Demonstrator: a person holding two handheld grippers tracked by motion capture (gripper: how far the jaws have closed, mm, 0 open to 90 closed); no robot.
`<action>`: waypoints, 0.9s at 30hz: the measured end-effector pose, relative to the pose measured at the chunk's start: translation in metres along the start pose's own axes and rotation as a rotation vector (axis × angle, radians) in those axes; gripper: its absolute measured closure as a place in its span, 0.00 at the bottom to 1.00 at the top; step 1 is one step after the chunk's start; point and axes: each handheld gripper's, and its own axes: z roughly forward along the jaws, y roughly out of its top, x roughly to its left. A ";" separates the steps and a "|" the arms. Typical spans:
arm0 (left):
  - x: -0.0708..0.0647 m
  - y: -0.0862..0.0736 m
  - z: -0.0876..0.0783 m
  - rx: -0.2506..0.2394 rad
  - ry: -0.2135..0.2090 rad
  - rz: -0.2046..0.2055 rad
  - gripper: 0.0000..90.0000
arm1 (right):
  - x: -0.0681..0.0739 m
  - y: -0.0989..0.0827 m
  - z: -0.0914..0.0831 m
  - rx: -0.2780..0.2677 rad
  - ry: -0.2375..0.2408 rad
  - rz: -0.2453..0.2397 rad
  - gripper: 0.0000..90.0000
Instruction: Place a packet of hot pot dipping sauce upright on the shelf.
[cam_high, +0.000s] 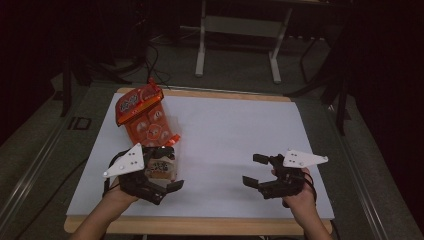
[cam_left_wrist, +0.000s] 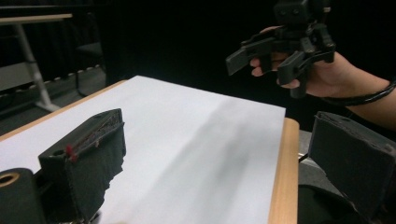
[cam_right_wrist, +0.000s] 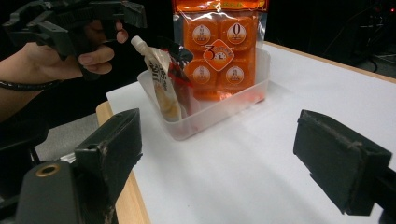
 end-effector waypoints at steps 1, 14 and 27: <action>-0.001 0.000 0.002 -0.007 -0.008 0.000 0.05 | 0.000 0.000 0.000 -0.001 -0.002 0.000 0.17; -0.010 -0.016 0.029 0.023 -0.095 -0.015 0.03 | 0.003 -0.014 -0.005 0.023 -0.027 0.013 0.17; -0.020 -0.036 0.046 0.073 -0.129 -0.027 0.03 | 0.000 -0.026 -0.007 0.045 -0.046 0.030 0.17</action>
